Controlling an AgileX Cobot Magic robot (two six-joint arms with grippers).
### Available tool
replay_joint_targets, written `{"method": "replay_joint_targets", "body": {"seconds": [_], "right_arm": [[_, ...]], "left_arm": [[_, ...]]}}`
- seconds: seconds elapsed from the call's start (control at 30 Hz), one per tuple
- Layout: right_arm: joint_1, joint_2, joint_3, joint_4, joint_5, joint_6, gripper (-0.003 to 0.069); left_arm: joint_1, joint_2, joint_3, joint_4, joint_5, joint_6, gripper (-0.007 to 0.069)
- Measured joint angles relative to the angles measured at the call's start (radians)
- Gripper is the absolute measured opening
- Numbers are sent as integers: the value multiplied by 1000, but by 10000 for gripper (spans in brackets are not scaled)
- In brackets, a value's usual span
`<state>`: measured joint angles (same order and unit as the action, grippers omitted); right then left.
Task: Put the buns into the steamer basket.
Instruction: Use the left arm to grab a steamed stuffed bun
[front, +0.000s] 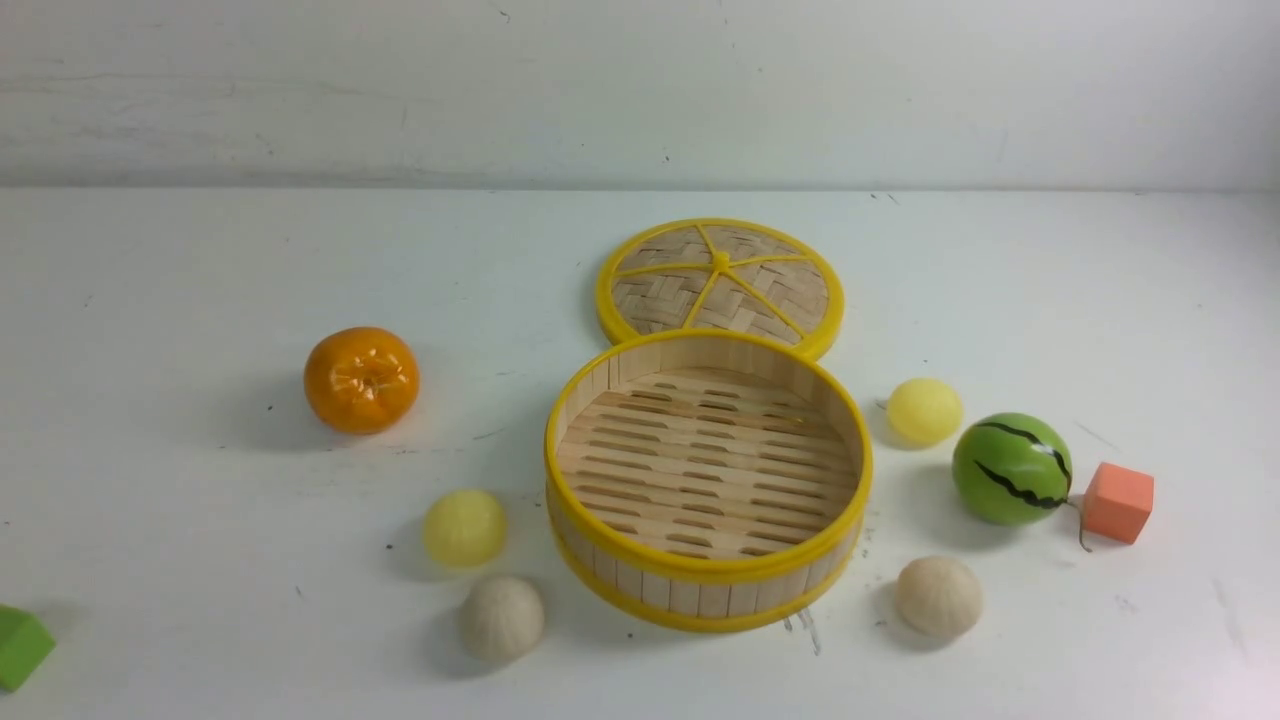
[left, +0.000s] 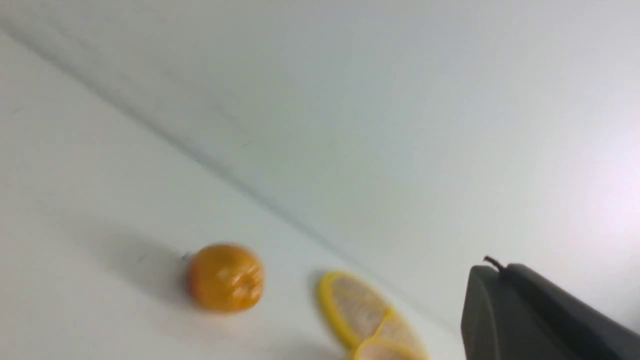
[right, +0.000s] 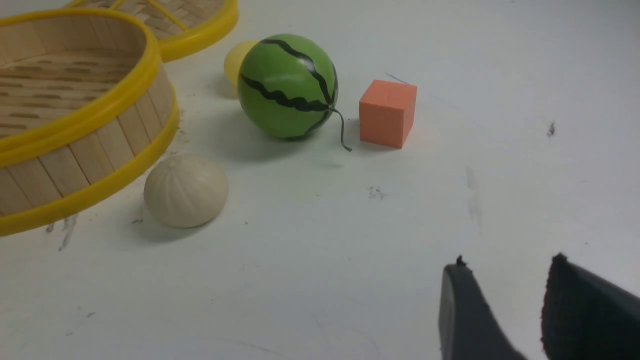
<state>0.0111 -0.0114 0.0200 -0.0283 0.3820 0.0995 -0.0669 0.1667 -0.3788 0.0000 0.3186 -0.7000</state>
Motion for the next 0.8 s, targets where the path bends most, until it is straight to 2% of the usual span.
{"method": "replay_joint_targets", "body": {"seconds": [0.07, 0.13, 0.2, 0.27, 0.3, 0.37, 0.47, 0.6, 0.67, 0.77, 0.8], "right_arm": [[0, 0, 0, 0, 0, 0, 239], [0, 0, 0, 0, 0, 0, 239], [0, 0, 0, 0, 0, 0, 239], [0, 0, 0, 0, 0, 0, 239], [0, 0, 0, 0, 0, 0, 239], [0, 0, 0, 0, 0, 0, 239], [0, 0, 0, 0, 0, 0, 239], [0, 0, 0, 0, 0, 0, 239], [0, 0, 0, 0, 0, 0, 239], [0, 0, 0, 0, 0, 0, 239], [0, 0, 0, 0, 0, 0, 239]], "left_arm": [[0, 107, -79, -7, 163, 76, -13], [0, 256, -180, -36, 388, 222, -13], [0, 329, -220, -61, 482, 296, -13], [0, 505, -296, -147, 658, 465, -13], [0, 575, -319, -186, 698, 524, -13], [0, 692, -349, -258, 716, 617, -13], [0, 895, -373, -355, 654, 747, -13], [-26, 1031, -398, -403, 594, 788, -13], [-111, 1085, -426, -406, 562, 795, -13], [-313, 1123, -478, -372, 502, 759, -13], [-325, 1125, -482, -368, 498, 759, -13]]}}
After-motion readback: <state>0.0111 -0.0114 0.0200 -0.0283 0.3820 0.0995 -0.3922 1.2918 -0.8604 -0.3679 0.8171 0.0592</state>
